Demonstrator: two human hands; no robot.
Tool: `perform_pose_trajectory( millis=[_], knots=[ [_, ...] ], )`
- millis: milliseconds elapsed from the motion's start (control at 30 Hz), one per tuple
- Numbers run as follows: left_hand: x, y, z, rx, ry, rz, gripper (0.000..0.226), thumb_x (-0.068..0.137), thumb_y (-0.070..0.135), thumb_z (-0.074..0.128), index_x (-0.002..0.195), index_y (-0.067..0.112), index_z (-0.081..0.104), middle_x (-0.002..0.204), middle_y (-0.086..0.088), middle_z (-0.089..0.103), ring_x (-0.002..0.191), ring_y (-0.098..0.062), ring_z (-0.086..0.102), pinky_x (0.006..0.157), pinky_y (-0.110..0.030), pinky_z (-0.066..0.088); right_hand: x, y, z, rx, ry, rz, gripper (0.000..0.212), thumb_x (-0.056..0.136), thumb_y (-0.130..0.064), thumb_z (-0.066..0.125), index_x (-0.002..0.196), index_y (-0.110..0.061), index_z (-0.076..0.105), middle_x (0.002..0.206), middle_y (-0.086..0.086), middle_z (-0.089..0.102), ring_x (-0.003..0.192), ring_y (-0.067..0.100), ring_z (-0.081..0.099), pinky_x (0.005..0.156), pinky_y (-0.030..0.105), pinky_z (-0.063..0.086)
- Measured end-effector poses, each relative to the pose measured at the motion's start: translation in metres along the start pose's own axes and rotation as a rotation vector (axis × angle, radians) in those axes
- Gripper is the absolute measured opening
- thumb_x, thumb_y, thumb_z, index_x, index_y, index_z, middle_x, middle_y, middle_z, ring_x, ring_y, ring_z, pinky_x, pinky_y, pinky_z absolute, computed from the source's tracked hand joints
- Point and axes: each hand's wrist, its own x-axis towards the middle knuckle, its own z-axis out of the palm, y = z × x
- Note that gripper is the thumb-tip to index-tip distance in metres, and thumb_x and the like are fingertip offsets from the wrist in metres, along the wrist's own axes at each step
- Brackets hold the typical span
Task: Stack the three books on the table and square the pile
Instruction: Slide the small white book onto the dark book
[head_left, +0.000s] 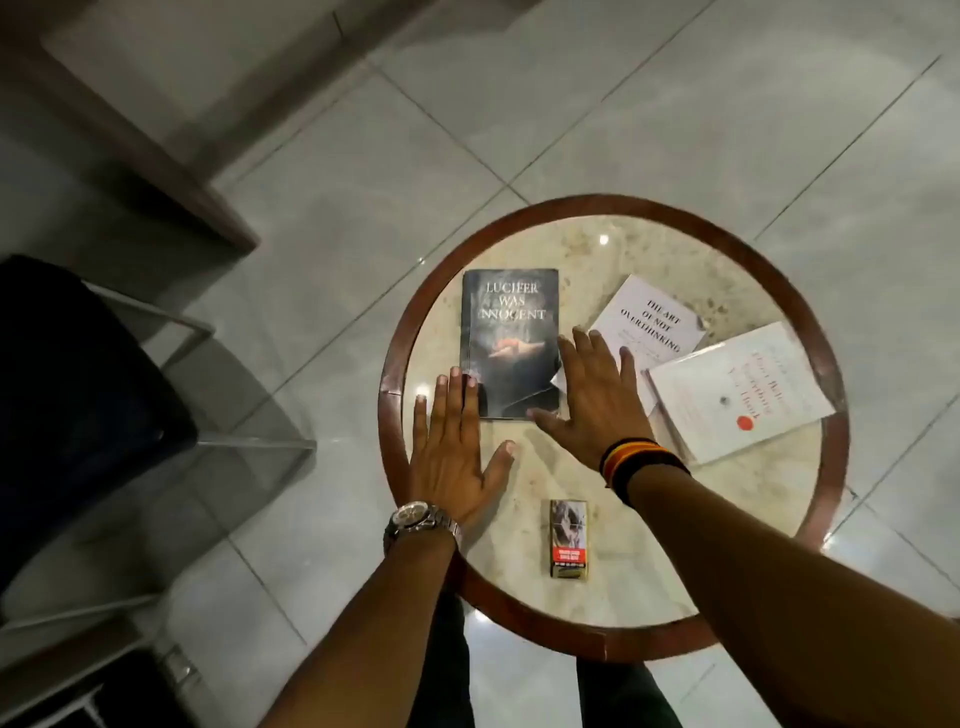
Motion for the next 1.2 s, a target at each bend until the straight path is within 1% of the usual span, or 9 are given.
perform_pose_trajectory(
  millis=[233, 433, 567, 667, 733, 833, 1033, 1100, 1200],
  knots=[
    [0.013, -0.022, 0.04, 0.008, 0.163, -0.265, 0.108, 0.096, 0.081, 0.029, 0.173, 0.013, -0.004, 0.183, -0.013, -0.003, 0.17, -0.032, 0.002, 0.135, -0.061, 0.012, 0.026, -0.01, 0.027, -0.077, -0.011, -0.125, 0.114, 0.073, -0.078, 0.056, 0.157, -0.014, 0.013, 0.166, 0.017, 0.009, 0.152, 0.035, 0.007, 0.12, 0.061, 0.006],
    [0.03, -0.027, 0.053, 0.083, 0.281, -0.238, 0.109, 0.094, 0.083, 0.029, 0.173, 0.014, 0.0, 0.183, -0.012, 0.001, 0.17, -0.034, 0.006, 0.134, -0.064, 0.01, 0.038, -0.01, 0.044, -0.073, 0.054, -0.101, 0.108, 0.076, -0.082, 0.049, 0.158, -0.021, 0.014, 0.166, 0.015, 0.007, 0.153, 0.035, 0.007, 0.12, 0.061, 0.003],
    [0.03, -0.026, 0.053, 0.068, 0.29, -0.244, 0.107, 0.095, 0.08, 0.029, 0.173, 0.014, 0.0, 0.183, -0.01, -0.004, 0.17, -0.031, 0.001, 0.134, -0.064, 0.01, 0.052, -0.011, 0.037, -0.057, 0.044, -0.071, 0.109, 0.077, -0.08, 0.052, 0.159, -0.023, 0.009, 0.167, 0.013, -0.001, 0.153, 0.033, 0.001, 0.12, 0.061, 0.0],
    [0.029, -0.025, 0.052, 0.06, 0.273, -0.248, 0.105, 0.096, 0.078, 0.028, 0.173, 0.013, 0.001, 0.183, -0.01, -0.003, 0.17, -0.031, 0.001, 0.134, -0.063, 0.01, 0.05, -0.007, 0.029, 0.01, 0.043, -0.091, 0.108, 0.075, -0.083, 0.05, 0.158, -0.023, 0.015, 0.167, 0.012, 0.003, 0.153, 0.031, 0.003, 0.12, 0.061, 0.001],
    [0.029, -0.025, 0.052, 0.068, 0.266, -0.251, 0.104, 0.096, 0.077, 0.027, 0.173, 0.012, 0.001, 0.183, -0.011, -0.001, 0.17, -0.032, 0.002, 0.135, -0.063, 0.008, 0.039, -0.001, 0.025, 0.119, 0.129, -0.041, 0.104, 0.077, -0.085, 0.046, 0.155, -0.02, 0.025, 0.167, 0.012, 0.011, 0.153, 0.03, 0.009, 0.121, 0.059, 0.004],
    [0.028, -0.024, 0.051, 0.069, 0.256, -0.249, 0.102, 0.097, 0.074, 0.029, 0.173, 0.011, 0.001, 0.183, -0.012, -0.001, 0.17, -0.033, 0.002, 0.135, -0.062, 0.005, 0.018, 0.015, 0.02, 0.222, 0.244, 0.168, 0.1, 0.079, -0.081, 0.05, 0.153, -0.017, 0.03, 0.165, 0.014, 0.016, 0.152, 0.033, 0.013, 0.121, 0.058, 0.012],
    [0.028, -0.023, 0.047, 0.071, 0.234, -0.256, 0.101, 0.097, 0.072, 0.029, 0.173, 0.01, 0.002, 0.183, -0.013, -0.001, 0.17, -0.034, 0.002, 0.135, -0.063, 0.006, 0.01, 0.043, 0.016, -0.004, -0.064, 0.21, 0.132, 0.069, -0.081, 0.06, 0.157, -0.008, -0.004, 0.165, 0.021, -0.012, 0.152, 0.039, -0.008, 0.122, 0.057, 0.008],
    [0.028, -0.023, 0.048, 0.077, 0.228, -0.26, 0.101, 0.097, 0.071, 0.029, 0.173, 0.01, 0.002, 0.183, -0.013, -0.001, 0.17, -0.034, 0.002, 0.135, -0.064, 0.007, 0.018, 0.043, 0.015, -0.03, -0.093, 0.232, 0.135, 0.069, -0.079, 0.064, 0.156, -0.004, -0.007, 0.164, 0.023, -0.009, 0.152, 0.041, -0.004, 0.122, 0.055, 0.01],
    [0.028, -0.024, 0.048, 0.074, 0.227, -0.256, 0.1, 0.097, 0.07, 0.029, 0.173, 0.011, 0.0, 0.183, -0.012, -0.002, 0.17, -0.034, 0.002, 0.135, -0.063, 0.006, 0.026, 0.04, 0.012, 0.001, -0.064, 0.253, 0.129, 0.071, -0.069, 0.072, 0.156, 0.001, 0.004, 0.163, 0.028, 0.005, 0.15, 0.043, 0.008, 0.123, 0.05, 0.016]
  ],
)
